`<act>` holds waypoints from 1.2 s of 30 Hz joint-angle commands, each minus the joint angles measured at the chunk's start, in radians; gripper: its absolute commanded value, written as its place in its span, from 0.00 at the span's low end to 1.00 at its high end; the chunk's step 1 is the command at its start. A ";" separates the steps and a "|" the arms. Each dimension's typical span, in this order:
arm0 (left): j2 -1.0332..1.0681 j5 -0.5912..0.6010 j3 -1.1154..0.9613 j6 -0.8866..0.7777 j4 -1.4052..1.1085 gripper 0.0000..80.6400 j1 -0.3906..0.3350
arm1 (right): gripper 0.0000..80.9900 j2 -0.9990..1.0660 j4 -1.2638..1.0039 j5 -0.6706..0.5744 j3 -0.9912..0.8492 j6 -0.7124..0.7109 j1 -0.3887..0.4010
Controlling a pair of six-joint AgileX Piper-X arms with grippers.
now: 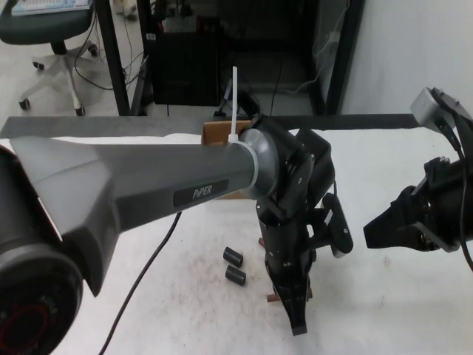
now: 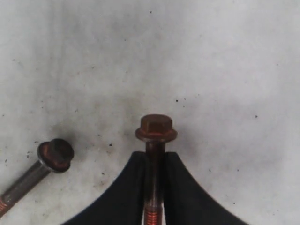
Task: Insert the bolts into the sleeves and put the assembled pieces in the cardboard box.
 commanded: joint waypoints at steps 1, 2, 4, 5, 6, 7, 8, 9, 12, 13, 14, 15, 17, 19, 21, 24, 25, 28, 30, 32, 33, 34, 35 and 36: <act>0.005 0.016 0.005 0.001 -0.008 0.00 -0.002 | 0.01 -0.011 0.001 -0.011 0.000 -0.007 -0.004; 0.005 0.016 0.005 0.015 -0.003 0.00 -0.002 | 0.01 -0.011 0.001 -0.008 0.000 -0.007 -0.004; 0.005 0.016 0.005 0.032 0.005 0.00 -0.002 | 0.01 -0.011 0.001 -0.004 0.000 -0.007 -0.004; 0.005 0.016 0.005 0.032 0.005 0.00 -0.002 | 0.01 -0.011 0.001 -0.004 0.000 -0.007 -0.004; 0.005 0.016 0.005 0.032 0.005 0.00 -0.002 | 0.01 -0.011 0.001 -0.004 0.000 -0.007 -0.004; 0.005 0.016 0.005 0.038 0.005 0.00 -0.002 | 0.01 -0.011 0.001 -0.004 0.000 -0.007 -0.004; 0.005 0.016 0.005 0.042 0.005 0.00 -0.002 | 0.01 -0.011 0.001 -0.004 0.000 -0.007 -0.004; 0.005 0.016 0.005 0.042 0.005 0.01 -0.002 | 0.01 -0.011 0.001 -0.004 0.000 -0.007 -0.004; 0.005 0.016 0.005 0.045 0.005 0.15 -0.002 | 0.01 -0.011 0.001 -0.004 0.000 -0.007 -0.004; 0.005 0.016 0.005 0.045 0.005 0.22 -0.002 | 0.01 -0.011 0.001 -0.004 0.000 -0.007 -0.004; 0.005 0.016 0.005 0.045 0.001 0.28 -0.002 | 0.01 -0.011 0.001 -0.004 0.000 -0.007 -0.004; 0.005 0.013 0.005 0.045 -0.001 0.33 -0.002 | 0.01 -0.011 0.001 -0.004 0.000 -0.007 -0.004; 0.005 0.013 0.005 0.045 -0.013 0.38 -0.002 | 0.01 -0.011 0.001 -0.004 0.000 -0.007 -0.004; 0.005 0.013 0.005 0.045 -0.025 0.38 -0.002 | 0.01 -0.015 0.001 -0.004 0.000 -0.007 -0.004; 0.005 0.013 0.005 0.045 -0.033 0.38 -0.002 | 0.01 -0.024 0.001 -0.004 0.000 -0.004 -0.004; 0.010 0.013 0.005 0.047 -0.054 0.38 -0.002 | 0.01 -0.049 0.001 0.019 0.000 -0.004 -0.004; 0.013 0.013 0.005 0.056 -0.058 0.38 -0.002 | 0.01 -0.058 0.001 0.039 0.000 -0.004 -0.004; 0.024 0.003 0.005 0.087 -0.052 0.38 -0.002 | 0.01 -0.088 0.001 0.066 0.000 -0.007 -0.017; 0.032 -0.022 0.005 0.087 -0.040 0.38 -0.002 | 0.01 -0.103 0.001 0.066 0.000 -0.007 -0.035; 0.040 -0.024 0.005 0.092 -0.028 0.38 -0.002 | 0.01 -0.115 0.001 0.066 0.000 -0.007 -0.051; 0.042 -0.024 0.005 0.095 -0.024 0.38 -0.002 | 0.01 -0.119 0.001 0.066 0.000 -0.007 -0.056; 0.046 -0.024 0.005 0.100 -0.023 0.38 -0.002 | 0.01 -0.123 0.004 0.066 0.000 -0.007 -0.060; 0.047 -0.024 0.005 0.112 -0.024 0.38 -0.002 | 0.01 -0.125 0.008 0.066 0.000 -0.007 -0.060; 0.048 -0.024 0.005 0.113 -0.026 0.38 -0.002 | 0.01 -0.125 0.011 0.066 0.000 -0.007 -0.060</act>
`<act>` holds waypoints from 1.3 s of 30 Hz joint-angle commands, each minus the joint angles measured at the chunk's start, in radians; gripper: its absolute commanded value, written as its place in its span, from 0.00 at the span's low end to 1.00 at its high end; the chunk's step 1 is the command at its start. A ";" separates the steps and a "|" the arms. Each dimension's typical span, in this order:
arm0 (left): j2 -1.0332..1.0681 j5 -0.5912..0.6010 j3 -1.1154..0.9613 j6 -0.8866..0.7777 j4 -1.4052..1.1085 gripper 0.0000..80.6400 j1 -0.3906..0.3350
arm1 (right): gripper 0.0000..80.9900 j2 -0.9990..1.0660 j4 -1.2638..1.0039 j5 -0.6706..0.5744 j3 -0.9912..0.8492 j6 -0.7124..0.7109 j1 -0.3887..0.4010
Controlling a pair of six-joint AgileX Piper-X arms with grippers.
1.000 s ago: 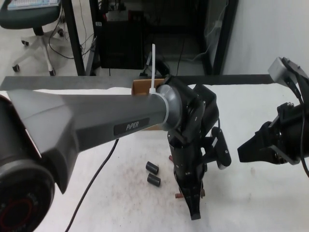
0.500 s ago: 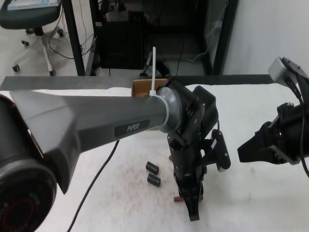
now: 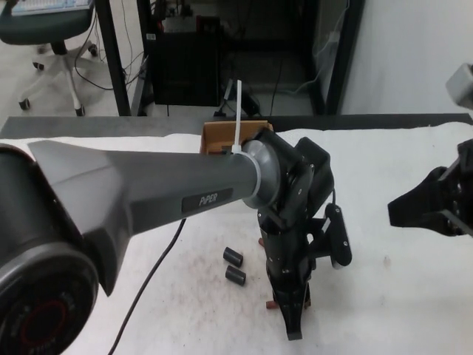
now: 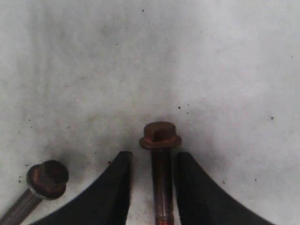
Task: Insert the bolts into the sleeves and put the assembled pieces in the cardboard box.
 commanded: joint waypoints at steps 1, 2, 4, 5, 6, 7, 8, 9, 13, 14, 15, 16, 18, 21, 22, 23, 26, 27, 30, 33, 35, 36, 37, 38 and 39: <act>0.013 -0.014 -0.002 0.013 0.009 0.38 -0.002 | 0.01 -0.010 0.011 -0.002 0.000 -0.005 -0.004; 0.014 -0.014 -0.002 0.013 0.004 0.38 -0.002 | 0.01 -0.010 0.013 -0.002 0.000 -0.005 -0.004; 0.014 -0.014 -0.002 0.013 -0.007 0.38 -0.002 | 0.01 -0.010 0.015 -0.002 0.000 -0.005 -0.004; 0.014 -0.014 -0.002 0.013 -0.014 0.38 -0.002 | 0.01 -0.010 0.015 -0.002 0.000 -0.005 -0.004; 0.014 -0.014 -0.002 0.013 -0.021 0.38 -0.002 | 0.01 -0.010 0.015 -0.002 0.000 -0.005 -0.004; 0.014 -0.014 -0.002 0.013 -0.029 0.38 -0.002 | 0.01 -0.010 0.015 -0.002 0.000 -0.005 -0.004; 0.014 -0.014 -0.002 0.013 -0.040 0.38 -0.002 | 0.01 -0.010 0.015 -0.002 0.000 -0.005 -0.004; 0.014 -0.014 -0.002 0.013 -0.046 0.38 -0.002 | 0.01 -0.010 0.015 -0.002 0.000 -0.005 -0.004; 0.014 -0.014 -0.002 0.013 -0.044 0.11 -0.002 | 0.01 -0.010 0.020 -0.002 0.000 -0.005 -0.004; 0.014 -0.014 -0.002 0.013 -0.039 0.01 -0.002 | 0.01 -0.010 0.020 -0.002 0.000 -0.005 -0.004; 0.014 -0.006 -0.002 0.008 -0.033 0.00 -0.002 | 0.01 -0.010 0.020 -0.002 0.000 -0.005 -0.004; 0.014 0.004 -0.002 -0.003 -0.028 0.00 -0.002 | 0.01 -0.010 0.020 -0.002 0.000 -0.005 -0.004; 0.014 0.007 -0.005 -0.037 -0.019 0.00 -0.002 | 0.01 -0.010 0.020 -0.002 0.000 -0.005 -0.004; -0.008 -0.080 -0.005 -0.128 -0.018 0.00 -0.002 | 0.01 -0.010 0.019 -0.002 0.000 -0.005 -0.007; -0.024 -0.136 -0.005 -0.147 -0.018 0.00 0.000 | 0.01 -0.010 0.019 -0.002 0.000 -0.005 -0.007; -0.044 -0.198 -0.005 -0.158 -0.023 0.00 0.004 | 0.01 -0.010 0.019 -0.002 0.000 -0.005 -0.007; -0.121 -0.326 -0.005 -0.221 -0.039 0.00 0.034 | 0.01 -0.010 0.019 -0.002 0.000 -0.005 -0.007; -0.152 -0.349 -0.005 -0.265 -0.040 0.00 0.052 | 0.01 -0.010 0.019 -0.002 0.000 -0.005 -0.007; -0.248 -0.351 -0.005 -0.411 -0.025 0.00 0.123 | 0.01 -0.010 0.010 -0.010 0.000 -0.005 -0.003; -0.345 -0.323 -0.001 -0.475 0.001 0.00 0.212 | 0.01 -0.008 -0.037 -0.056 0.000 -0.005 0.013; -0.408 -0.276 -0.002 -0.484 0.019 0.00 0.270 | 0.01 -0.001 -0.092 -0.054 0.000 -0.005 0.035; -0.438 -0.250 -0.002 -0.495 0.030 0.00 0.301 | 0.01 0.008 -0.137 -0.052 0.000 -0.005 0.051; -0.466 -0.222 0.001 -0.506 0.046 0.00 0.333 | 0.01 0.019 -0.176 -0.050 0.000 -0.005 0.066; -0.487 -0.198 0.005 -0.523 0.057 0.00 0.358 | 0.01 0.031 -0.206 -0.049 0.000 -0.005 0.079; -0.517 -0.162 0.014 -0.548 0.069 0.00 0.387 | 0.01 0.048 -0.241 -0.050 0.000 -0.005 0.096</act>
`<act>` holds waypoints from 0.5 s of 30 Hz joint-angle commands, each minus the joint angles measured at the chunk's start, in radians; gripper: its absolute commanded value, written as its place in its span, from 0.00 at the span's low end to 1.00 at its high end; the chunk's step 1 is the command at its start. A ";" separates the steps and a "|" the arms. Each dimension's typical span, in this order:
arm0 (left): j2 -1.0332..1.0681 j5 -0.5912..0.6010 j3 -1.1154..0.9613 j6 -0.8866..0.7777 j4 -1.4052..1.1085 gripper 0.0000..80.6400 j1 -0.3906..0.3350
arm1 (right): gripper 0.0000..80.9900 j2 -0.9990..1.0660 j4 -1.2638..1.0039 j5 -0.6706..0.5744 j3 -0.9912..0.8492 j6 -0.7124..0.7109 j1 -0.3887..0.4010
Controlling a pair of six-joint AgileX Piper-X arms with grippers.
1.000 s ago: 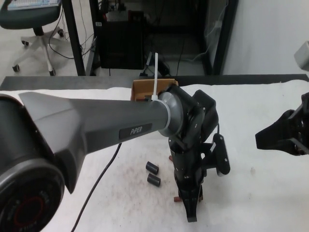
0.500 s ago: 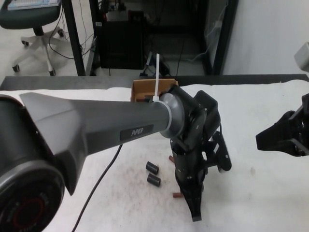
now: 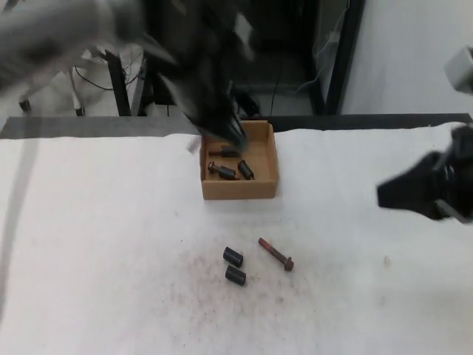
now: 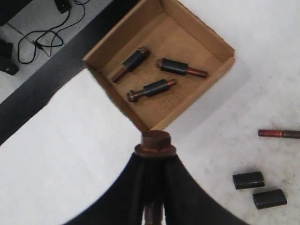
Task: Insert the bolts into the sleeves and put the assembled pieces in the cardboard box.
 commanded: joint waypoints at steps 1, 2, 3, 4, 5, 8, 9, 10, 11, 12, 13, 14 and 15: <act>-0.086 0.108 0.025 -0.061 0.041 0.00 0.073 | 0.01 0.034 -0.103 -0.008 0.000 -0.002 0.027; -0.118 0.157 0.048 -0.074 0.048 0.00 0.098 | 0.01 0.059 -0.129 -0.008 -0.002 -0.002 0.047; -0.151 0.199 0.078 -0.087 0.053 0.00 0.118 | 0.01 0.090 -0.145 -0.008 -0.010 -0.002 0.067; -0.188 0.229 0.115 -0.094 0.055 0.00 0.135 | 0.01 0.119 -0.147 -0.006 -0.025 -0.006 0.087; -0.219 0.244 0.149 -0.094 0.055 0.00 0.146 | 0.01 0.160 -0.147 -0.004 -0.047 -0.007 0.107; -0.345 0.251 0.297 -0.090 0.037 0.00 0.171 | 0.01 0.286 -0.145 0.018 -0.134 -0.044 0.160; -0.382 0.253 0.340 -0.090 0.027 0.00 0.172 | 0.01 0.333 -0.143 0.045 -0.175 -0.064 0.176; -0.427 0.253 0.393 -0.092 0.013 0.00 0.172 | 0.01 0.382 -0.130 0.069 -0.221 -0.084 0.190; -0.473 0.253 0.446 -0.095 -0.004 0.00 0.172 | 0.01 0.432 -0.113 0.087 -0.261 -0.116 0.198; -0.509 0.260 0.485 -0.099 -0.023 0.00 0.172 | 0.01 0.483 -0.083 0.108 -0.314 -0.148 0.206; -0.562 0.265 0.540 -0.107 -0.042 0.00 0.172 | 0.01 0.521 -0.046 0.133 -0.368 -0.181 0.210; -0.595 0.263 0.573 -0.120 -0.060 0.00 0.172 | 0.01 0.572 -0.016 0.171 -0.411 -0.208 0.213; -0.635 0.261 0.611 -0.127 -0.079 0.00 0.172 | 0.01 0.622 0.035 0.214 -0.474 -0.243 0.216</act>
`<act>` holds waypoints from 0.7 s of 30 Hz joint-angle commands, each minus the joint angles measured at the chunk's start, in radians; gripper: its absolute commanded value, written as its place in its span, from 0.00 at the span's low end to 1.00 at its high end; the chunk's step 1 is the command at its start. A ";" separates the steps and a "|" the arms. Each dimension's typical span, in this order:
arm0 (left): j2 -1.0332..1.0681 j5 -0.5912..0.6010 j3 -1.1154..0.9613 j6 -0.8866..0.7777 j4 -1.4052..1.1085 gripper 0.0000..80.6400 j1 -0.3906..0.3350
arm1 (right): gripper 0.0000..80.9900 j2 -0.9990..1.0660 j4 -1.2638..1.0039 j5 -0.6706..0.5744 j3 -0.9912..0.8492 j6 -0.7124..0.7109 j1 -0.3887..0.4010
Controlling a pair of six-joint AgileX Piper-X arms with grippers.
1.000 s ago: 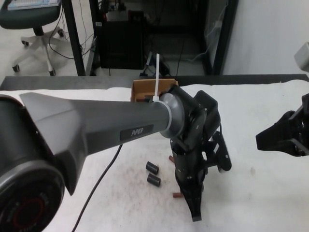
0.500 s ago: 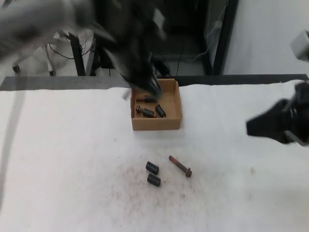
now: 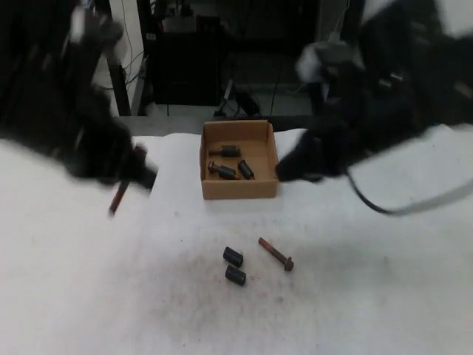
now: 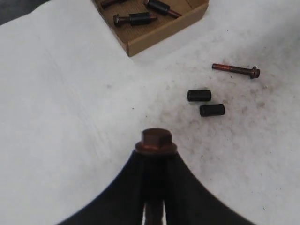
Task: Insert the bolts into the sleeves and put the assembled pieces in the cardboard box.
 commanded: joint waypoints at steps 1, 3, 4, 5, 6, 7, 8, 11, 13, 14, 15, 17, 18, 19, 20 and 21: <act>-0.107 -0.002 0.095 -0.024 -0.068 0.00 0.001 | 0.01 0.169 0.137 0.153 -0.185 -0.147 0.012; -0.173 -0.026 0.142 -0.033 -0.100 0.00 0.001 | 0.01 0.243 0.183 0.225 -0.268 -0.205 0.012; -0.194 -0.034 0.162 -0.034 -0.106 0.00 0.001 | 0.01 0.278 0.184 0.245 -0.293 -0.205 0.012; -0.216 -0.049 0.177 -0.033 -0.111 0.00 0.001 | 0.00 0.303 0.184 0.245 -0.320 -0.205 0.012; -0.234 -0.071 0.187 -0.033 -0.110 0.00 0.001 | 0.02 0.337 0.181 0.245 -0.345 -0.208 0.012; -0.246 -0.088 0.192 -0.033 -0.110 0.00 0.001 | 0.06 0.363 0.182 0.245 -0.368 -0.220 0.012; -0.256 -0.097 0.196 -0.033 -0.107 0.00 0.001 | 0.11 0.382 0.182 0.245 -0.387 -0.225 0.012; -0.266 -0.107 0.200 -0.028 -0.106 0.00 0.001 | 0.28 0.442 0.182 0.245 -0.428 -0.225 0.012; -0.266 -0.107 0.200 -0.026 -0.106 0.00 0.001 | 0.38 0.468 0.187 0.245 -0.447 -0.225 0.022; -0.266 -0.107 0.200 -0.026 -0.106 0.00 0.001 | 0.41 0.480 0.187 0.245 -0.453 -0.240 0.031; -0.266 -0.107 0.200 -0.026 -0.106 0.00 0.001 | 0.41 0.487 0.187 0.245 -0.454 -0.259 0.041; -0.266 -0.107 0.200 -0.022 -0.106 0.00 0.001 | 0.37 0.499 0.187 0.245 -0.454 -0.309 0.071; -0.266 -0.107 0.200 -0.022 -0.106 0.00 0.001 | 0.35 0.506 0.187 0.255 -0.454 -0.336 0.087; -0.266 -0.107 0.200 -0.022 -0.106 0.00 0.001 | 0.34 0.515 0.187 0.270 -0.454 -0.358 0.100; -0.266 -0.107 0.200 -0.022 -0.106 0.00 0.001 | 0.34 0.522 0.187 0.283 -0.454 -0.364 0.117; -0.266 -0.107 0.200 -0.022 -0.106 0.00 0.001 | 0.34 0.531 0.190 0.287 -0.454 -0.367 0.131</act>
